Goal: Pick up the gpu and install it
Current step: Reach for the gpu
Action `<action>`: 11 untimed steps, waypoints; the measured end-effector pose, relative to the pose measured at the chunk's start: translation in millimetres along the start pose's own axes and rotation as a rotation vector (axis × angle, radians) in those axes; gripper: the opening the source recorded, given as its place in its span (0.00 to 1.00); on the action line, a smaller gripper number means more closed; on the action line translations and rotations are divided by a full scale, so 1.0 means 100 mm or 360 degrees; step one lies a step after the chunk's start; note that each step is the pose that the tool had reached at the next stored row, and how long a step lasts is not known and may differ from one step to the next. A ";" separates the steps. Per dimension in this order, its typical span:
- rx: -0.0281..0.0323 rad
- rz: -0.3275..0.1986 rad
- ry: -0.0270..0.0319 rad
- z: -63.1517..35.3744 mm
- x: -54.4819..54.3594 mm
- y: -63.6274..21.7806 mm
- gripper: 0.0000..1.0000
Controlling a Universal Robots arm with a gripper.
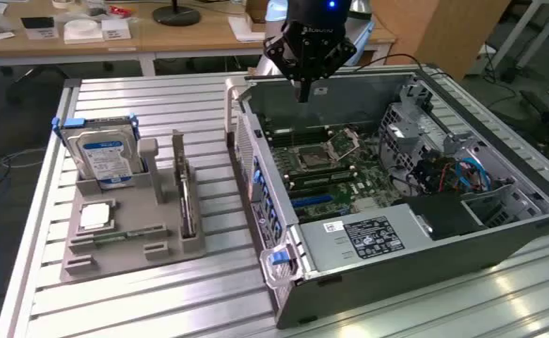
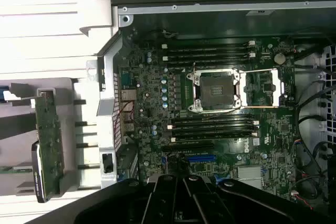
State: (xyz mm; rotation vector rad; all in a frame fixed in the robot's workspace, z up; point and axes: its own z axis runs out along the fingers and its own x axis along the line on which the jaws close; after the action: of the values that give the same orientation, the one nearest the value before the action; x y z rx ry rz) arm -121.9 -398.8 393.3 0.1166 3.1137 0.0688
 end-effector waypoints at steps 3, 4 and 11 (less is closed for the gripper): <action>0.00000 0.0000 0.00000 0.000 0.00 0.000 0.11; 0.00000 0.0000 -0.00001 0.000 0.00 0.000 0.11; 0.00001 0.0000 0.00001 -0.002 0.07 -0.005 0.11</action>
State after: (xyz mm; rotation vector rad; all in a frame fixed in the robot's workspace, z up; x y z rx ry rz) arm -128.5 -398.8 393.3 0.1167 3.1137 0.0688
